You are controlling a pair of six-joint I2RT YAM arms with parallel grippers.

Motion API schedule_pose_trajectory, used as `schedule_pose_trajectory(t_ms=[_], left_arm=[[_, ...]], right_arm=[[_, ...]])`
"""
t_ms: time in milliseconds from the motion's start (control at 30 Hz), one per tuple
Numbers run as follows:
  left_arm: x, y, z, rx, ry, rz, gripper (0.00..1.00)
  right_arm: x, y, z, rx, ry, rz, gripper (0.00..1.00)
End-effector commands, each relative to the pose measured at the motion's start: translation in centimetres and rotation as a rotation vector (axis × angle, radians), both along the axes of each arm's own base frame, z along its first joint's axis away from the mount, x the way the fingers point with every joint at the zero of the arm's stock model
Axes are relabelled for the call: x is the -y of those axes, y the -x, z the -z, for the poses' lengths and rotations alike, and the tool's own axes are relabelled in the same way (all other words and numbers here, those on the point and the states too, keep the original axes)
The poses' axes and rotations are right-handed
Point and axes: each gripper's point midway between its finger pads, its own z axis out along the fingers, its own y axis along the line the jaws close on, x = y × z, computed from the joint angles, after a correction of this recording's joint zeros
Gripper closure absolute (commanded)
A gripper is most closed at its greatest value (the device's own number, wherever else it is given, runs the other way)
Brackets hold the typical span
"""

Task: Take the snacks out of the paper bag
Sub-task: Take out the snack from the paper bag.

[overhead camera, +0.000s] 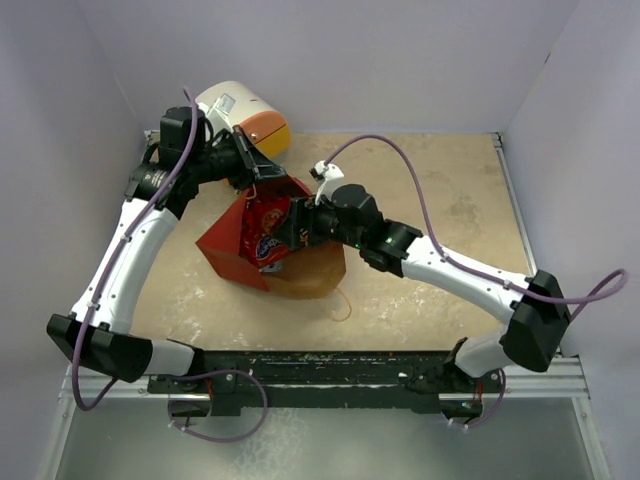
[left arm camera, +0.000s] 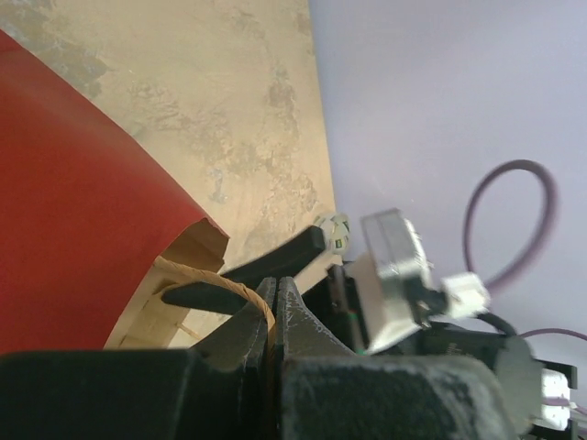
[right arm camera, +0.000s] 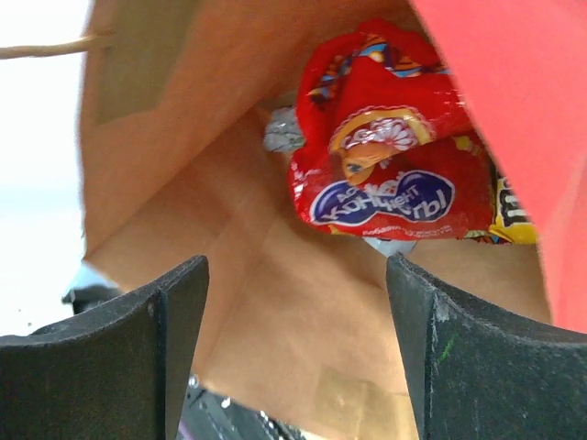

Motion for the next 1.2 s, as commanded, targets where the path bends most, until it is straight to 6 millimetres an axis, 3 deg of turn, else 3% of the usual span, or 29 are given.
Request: schedule_pose_trajectory(t_ms=[0, 133, 267, 400, 733, 933, 1167], left_arm=[[0.2, 1.3, -4.7, 0.150, 0.079, 0.027, 1.00], [0.1, 1.6, -4.5, 0.147, 0.070, 0.036, 1.00], [0.3, 1.7, -4.4, 0.144, 0.087, 0.048, 1.00], [0.4, 1.9, -4.9, 0.156, 0.117, 0.039, 1.00], [0.6, 2.0, -4.7, 0.123, 0.120, 0.048, 1.00], [0.9, 1.9, -4.7, 0.107, 0.121, 0.069, 1.00], [0.8, 2.1, -5.1, 0.114, 0.122, 0.067, 1.00]], right_arm=[[-0.9, -3.2, -1.9, 0.037, -0.177, 0.196, 0.20], [-1.4, -4.9, 0.8, -0.052, -0.127, 0.300, 0.21], [-1.9, -4.6, 1.5, -0.062, -0.112, 0.334, 0.23], [-2.3, -4.5, 2.5, -0.062, -0.081, 0.350, 0.31], [-2.8, -5.9, 2.0, 0.065, -0.123, 0.480, 0.30], [-3.6, -7.6, 3.2, 0.055, -0.118, 0.595, 0.29], [-4.6, -8.7, 4.4, 0.059, -0.098, 0.627, 0.33]])
